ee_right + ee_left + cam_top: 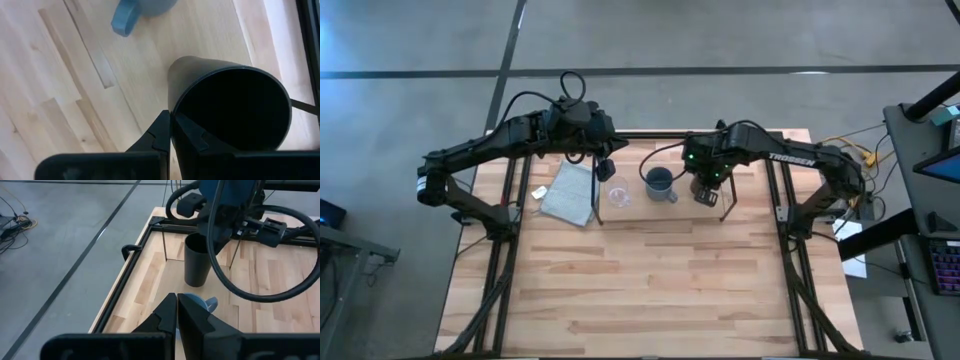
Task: Stack small to large cups/mugs on shelf
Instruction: Put the black cup on the shelf
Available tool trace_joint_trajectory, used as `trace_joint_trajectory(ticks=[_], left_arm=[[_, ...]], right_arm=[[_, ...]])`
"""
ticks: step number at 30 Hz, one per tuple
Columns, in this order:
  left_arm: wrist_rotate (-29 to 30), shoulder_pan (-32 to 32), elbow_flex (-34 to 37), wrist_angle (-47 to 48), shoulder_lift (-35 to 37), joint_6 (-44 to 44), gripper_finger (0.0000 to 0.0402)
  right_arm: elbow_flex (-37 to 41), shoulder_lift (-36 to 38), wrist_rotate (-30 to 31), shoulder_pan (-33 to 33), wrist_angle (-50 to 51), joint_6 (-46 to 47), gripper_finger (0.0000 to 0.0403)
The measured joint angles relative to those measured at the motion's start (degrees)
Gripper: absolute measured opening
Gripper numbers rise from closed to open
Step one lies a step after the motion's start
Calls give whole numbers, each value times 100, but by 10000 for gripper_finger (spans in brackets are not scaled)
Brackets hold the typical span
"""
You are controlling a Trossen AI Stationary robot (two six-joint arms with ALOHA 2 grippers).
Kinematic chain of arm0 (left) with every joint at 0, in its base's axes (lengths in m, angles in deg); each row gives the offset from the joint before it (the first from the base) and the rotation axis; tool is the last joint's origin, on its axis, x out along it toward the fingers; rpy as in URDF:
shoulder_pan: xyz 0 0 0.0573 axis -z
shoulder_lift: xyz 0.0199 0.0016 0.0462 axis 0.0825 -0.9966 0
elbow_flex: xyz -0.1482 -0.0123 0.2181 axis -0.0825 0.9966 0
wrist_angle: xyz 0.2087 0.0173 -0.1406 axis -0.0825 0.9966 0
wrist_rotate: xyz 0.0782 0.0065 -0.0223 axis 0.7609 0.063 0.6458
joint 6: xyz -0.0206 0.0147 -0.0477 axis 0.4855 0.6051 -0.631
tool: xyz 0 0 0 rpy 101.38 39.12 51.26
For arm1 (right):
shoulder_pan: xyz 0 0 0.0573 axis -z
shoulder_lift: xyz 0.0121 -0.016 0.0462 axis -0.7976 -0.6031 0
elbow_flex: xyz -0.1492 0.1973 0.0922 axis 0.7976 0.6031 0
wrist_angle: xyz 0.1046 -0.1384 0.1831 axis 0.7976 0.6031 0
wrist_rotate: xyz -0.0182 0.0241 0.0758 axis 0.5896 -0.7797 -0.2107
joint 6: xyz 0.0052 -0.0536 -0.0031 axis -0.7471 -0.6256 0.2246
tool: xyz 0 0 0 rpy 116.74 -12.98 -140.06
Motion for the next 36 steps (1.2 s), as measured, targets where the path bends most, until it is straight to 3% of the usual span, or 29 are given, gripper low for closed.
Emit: trace_joint_trajectory(ticks=[29,36], left_arm=[[0,0,0,-2,0,-284,0],[-1,0,0,-2,0,-284,0]], right_arm=[[0,-321,13,1,2,-312,10],[-2,-430,45,26,-6,-328,51]])
